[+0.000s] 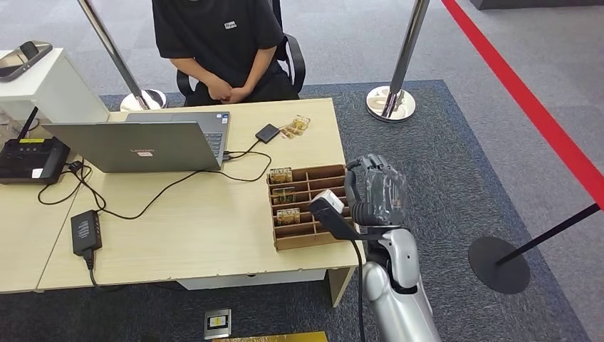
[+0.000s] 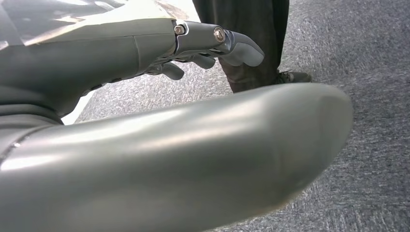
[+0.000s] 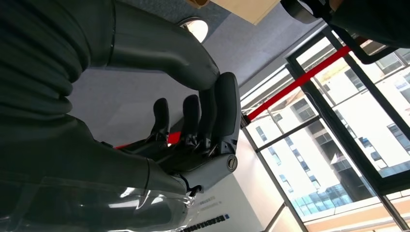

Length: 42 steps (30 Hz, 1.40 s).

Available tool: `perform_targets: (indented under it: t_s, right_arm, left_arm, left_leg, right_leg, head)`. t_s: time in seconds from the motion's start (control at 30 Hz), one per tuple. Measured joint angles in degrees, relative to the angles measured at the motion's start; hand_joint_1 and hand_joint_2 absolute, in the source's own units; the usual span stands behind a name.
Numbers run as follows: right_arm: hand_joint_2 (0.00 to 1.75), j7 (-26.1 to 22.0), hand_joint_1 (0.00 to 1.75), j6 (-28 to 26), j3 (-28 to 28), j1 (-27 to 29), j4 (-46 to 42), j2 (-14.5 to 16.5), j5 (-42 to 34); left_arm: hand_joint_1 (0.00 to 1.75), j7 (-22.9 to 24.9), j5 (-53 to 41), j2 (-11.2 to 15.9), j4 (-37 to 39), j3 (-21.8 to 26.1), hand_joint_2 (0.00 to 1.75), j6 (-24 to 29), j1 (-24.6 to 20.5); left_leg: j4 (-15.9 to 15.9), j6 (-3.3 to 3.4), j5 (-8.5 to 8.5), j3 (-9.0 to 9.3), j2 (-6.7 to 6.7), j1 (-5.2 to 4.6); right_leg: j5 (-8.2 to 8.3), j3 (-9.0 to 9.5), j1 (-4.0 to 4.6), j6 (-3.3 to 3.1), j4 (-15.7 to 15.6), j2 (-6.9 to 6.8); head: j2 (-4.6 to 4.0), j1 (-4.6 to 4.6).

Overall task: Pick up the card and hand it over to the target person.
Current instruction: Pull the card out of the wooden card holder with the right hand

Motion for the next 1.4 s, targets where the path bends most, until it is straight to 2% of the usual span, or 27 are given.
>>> perform_targets:
  t_s: [0.4,0.53,0.7,1.03,1.17,1.4]
  right_arm:
    - [1.75,1.8,1.28,4.0,3.1,0.7,-0.2,-0.1,2.9]
    - [1.75,2.2,0.89,5.2,4.4,1.0,1.3,0.1,3.7]
    - [1.75,2.5,0.80,6.2,5.7,0.8,3.7,0.7,4.1]
    - [1.75,3.6,1.03,7.6,7.6,-1.0,9.6,1.8,4.3]
    - [1.75,4.1,1.19,7.9,7.7,-1.8,11.7,2.1,4.1]
    - [1.75,5.0,1.23,8.2,7.6,-2.9,13.7,2.2,4.4]
  left_arm:
    - [0.00,0.0,-0.6,0.3,-0.2,-0.5,0.00,-0.4,-0.1]
    - [0.00,-0.1,-1.0,0.4,-0.2,-0.8,0.00,-0.6,-0.2]
    - [0.00,0.1,-1.2,0.4,-0.3,-1.0,0.00,-0.6,-0.4]
    - [0.00,0.5,-1.5,0.4,-0.4,-1.2,0.00,-0.7,-0.5]
    - [0.00,0.7,-1.6,0.4,-0.4,-1.4,0.00,-0.9,-0.5]
    - [0.00,0.8,-1.8,0.4,-0.4,-1.6,0.00,-1.0,-0.5]
  left_leg:
    - [0.0,-0.01,0.00,0.01,-0.01,0.01]
    - [0.0,-0.01,0.01,0.03,-0.01,0.02]
    - [0.0,-0.01,0.01,0.03,0.00,0.02]
    - [0.0,-0.01,0.01,0.02,0.06,0.02]
    - [0.0,-0.01,0.00,0.03,0.06,0.01]
    - [0.0,0.00,0.00,0.01,0.05,0.01]
  right_leg:
    - [0.00,0.02,0.01,-0.01,0.0,-0.01]
    - [0.01,0.04,0.02,-0.01,0.0,-0.01]
    - [0.01,0.03,0.02,-0.01,0.0,0.00]
    - [0.03,0.01,0.02,-0.01,0.0,0.06]
    - [0.02,0.02,0.01,0.00,0.0,0.06]
    - [0.02,0.01,0.01,0.00,0.0,0.05]
  head:
    - [0.00,0.00]
    - [0.00,0.00]
    - [0.00,0.00]
    - [0.00,0.00]
    - [0.00,0.00]
    - [0.00,0.00]
